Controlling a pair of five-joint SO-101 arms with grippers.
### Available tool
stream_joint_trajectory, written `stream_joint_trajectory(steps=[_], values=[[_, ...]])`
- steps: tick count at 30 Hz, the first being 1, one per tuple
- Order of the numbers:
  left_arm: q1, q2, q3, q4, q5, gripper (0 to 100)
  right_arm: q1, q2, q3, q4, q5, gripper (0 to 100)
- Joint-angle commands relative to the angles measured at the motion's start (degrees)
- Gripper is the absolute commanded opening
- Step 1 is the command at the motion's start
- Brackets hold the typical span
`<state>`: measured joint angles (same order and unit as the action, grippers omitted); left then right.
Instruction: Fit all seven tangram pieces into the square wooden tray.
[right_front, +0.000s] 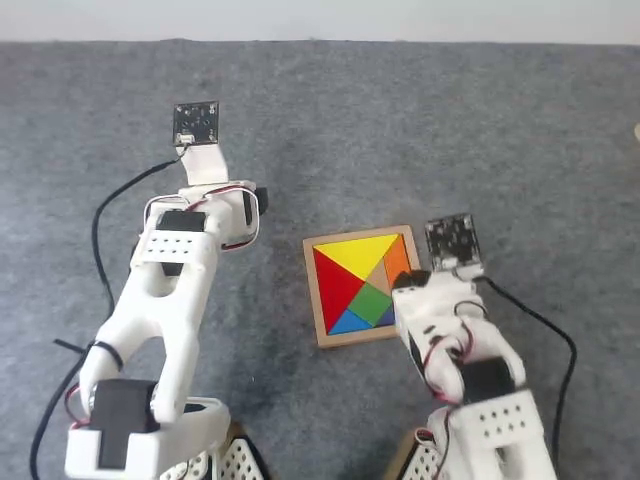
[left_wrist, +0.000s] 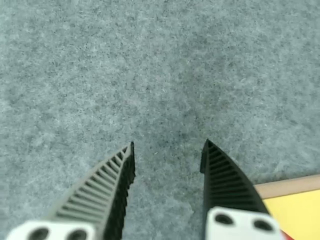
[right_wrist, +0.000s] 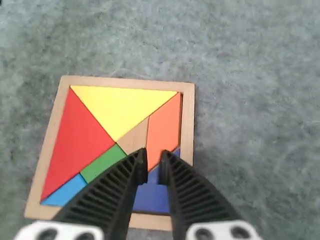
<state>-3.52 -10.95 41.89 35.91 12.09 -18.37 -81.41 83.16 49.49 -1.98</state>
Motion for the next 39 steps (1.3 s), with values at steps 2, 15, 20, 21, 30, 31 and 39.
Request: stream_joint_trajectory(steps=[2, 15, 20, 21, 30, 31, 39], values=[[0.6, -5.8, 1.9, -1.8, -0.4, 21, 0.6, -10.0, 2.8, 3.4, 1.9, 4.1], [3.1, -36.0, 25.5, -12.8, -9.1, 21, 7.3, -22.5, 13.3, 6.1, 6.9, 4.2], [2.7, -40.2, 31.6, -13.1, -11.6, 21, 12.9, -22.5, 13.3, 6.3, 7.6, 4.2], [2.7, -41.0, 33.0, -13.0, -11.6, 21, 13.1, -22.4, 13.3, 6.4, 7.6, 4.2], [2.6, -48.9, 46.8, -13.2, -11.8, 21, 13.0, -21.8, 13.3, 6.5, 7.7, 4.2], [2.6, -50.3, 48.0, -13.2, -11.9, 21, 13.0, -21.8, 13.3, 6.5, 7.7, 4.2], [2.2, -65.4, 54.9, -11.6, -20.6, 21, 13.0, -21.8, 13.3, 6.5, 7.7, 4.2]])
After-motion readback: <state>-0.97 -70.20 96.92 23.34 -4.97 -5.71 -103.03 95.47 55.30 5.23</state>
